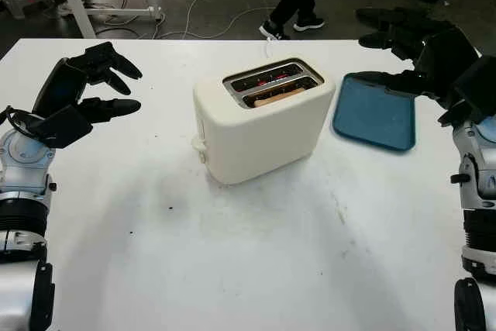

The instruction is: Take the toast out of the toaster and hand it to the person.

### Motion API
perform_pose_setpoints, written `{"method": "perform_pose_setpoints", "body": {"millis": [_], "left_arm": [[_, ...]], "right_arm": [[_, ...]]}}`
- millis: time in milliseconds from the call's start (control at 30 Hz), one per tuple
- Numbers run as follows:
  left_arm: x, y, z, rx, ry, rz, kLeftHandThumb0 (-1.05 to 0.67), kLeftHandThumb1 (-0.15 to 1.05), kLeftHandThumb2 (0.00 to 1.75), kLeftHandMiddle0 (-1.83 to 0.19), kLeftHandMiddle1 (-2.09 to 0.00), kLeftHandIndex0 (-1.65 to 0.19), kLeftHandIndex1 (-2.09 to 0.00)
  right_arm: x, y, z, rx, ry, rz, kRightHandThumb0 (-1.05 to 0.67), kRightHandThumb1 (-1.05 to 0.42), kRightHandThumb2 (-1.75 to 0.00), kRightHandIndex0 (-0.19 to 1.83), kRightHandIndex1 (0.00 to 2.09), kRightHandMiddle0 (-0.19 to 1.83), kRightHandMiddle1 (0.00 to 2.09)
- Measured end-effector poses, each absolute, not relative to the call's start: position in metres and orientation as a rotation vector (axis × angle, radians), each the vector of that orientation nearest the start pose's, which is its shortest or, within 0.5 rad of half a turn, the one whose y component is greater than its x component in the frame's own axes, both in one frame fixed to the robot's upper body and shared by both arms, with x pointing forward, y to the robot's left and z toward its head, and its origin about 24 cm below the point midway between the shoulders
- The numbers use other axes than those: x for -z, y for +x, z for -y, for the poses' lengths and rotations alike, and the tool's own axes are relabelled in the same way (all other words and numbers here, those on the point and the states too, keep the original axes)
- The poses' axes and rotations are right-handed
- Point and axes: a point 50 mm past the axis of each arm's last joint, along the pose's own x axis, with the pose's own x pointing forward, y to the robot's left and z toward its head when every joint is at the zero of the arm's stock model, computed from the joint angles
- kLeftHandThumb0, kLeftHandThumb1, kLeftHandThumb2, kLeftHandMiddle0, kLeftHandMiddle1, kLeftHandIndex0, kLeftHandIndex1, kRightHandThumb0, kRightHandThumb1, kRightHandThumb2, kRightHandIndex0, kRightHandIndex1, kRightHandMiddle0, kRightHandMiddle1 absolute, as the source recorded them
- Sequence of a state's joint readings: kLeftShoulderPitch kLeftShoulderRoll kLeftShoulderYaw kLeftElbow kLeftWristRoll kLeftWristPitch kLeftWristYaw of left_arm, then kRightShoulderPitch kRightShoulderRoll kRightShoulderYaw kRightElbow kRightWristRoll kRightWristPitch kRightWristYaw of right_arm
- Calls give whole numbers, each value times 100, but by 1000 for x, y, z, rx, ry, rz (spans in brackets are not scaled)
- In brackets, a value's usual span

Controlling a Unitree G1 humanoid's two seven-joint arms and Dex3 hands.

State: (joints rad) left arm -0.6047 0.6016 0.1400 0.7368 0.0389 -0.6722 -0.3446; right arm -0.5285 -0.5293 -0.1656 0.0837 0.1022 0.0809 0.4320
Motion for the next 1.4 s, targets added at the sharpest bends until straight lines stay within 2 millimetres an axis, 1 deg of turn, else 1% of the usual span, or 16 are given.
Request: {"method": "perform_pose_setpoints", "body": {"millis": [400, 900, 1400], "left_arm": [[-165, 333, -274, 178, 660, 476, -105, 92, 9, -54, -135, -43, -125], [-166, 333, -273, 178, 661, 479, -105, 92, 10, -54, -135, -42, -125], [-166, 333, -273, 178, 661, 479, -105, 92, 10, -54, -135, -42, -124]], "right_arm": [[-207, 324, 232, -265, -436, 336, -27, -71, 0, 18, 83, 59, 1], [-207, 324, 232, -265, -435, 336, -24, -71, 0, 17, 83, 58, 0], [-207, 324, 232, -264, -437, 336, -26, -70, 0, 19, 83, 59, 1]]}}
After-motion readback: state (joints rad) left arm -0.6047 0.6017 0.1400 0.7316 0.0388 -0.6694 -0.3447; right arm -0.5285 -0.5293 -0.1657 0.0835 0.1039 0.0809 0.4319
